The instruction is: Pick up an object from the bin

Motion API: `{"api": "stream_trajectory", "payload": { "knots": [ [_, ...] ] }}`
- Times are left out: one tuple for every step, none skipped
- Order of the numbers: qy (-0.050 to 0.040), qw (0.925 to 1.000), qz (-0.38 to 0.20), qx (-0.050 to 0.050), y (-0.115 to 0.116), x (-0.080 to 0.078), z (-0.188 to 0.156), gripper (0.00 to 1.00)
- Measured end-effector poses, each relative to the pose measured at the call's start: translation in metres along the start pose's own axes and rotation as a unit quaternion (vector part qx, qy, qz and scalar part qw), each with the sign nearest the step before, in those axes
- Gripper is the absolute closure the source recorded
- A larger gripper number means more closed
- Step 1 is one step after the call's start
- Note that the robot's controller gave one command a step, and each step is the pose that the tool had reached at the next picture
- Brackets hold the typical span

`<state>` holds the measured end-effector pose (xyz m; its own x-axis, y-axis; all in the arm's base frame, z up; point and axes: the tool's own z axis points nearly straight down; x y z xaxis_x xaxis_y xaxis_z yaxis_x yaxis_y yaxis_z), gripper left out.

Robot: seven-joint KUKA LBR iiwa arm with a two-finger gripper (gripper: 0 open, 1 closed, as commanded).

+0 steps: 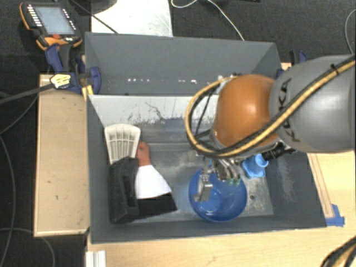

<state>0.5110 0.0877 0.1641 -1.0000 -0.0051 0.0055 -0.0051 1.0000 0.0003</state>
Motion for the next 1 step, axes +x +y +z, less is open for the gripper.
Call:
{"api": "stream_trajectory", "payload": {
  "knots": [
    [-0.0039, 1.0000, 0.002, 0.000, -0.0005, -0.0015, -0.0045, 0.00]
  ]
}}
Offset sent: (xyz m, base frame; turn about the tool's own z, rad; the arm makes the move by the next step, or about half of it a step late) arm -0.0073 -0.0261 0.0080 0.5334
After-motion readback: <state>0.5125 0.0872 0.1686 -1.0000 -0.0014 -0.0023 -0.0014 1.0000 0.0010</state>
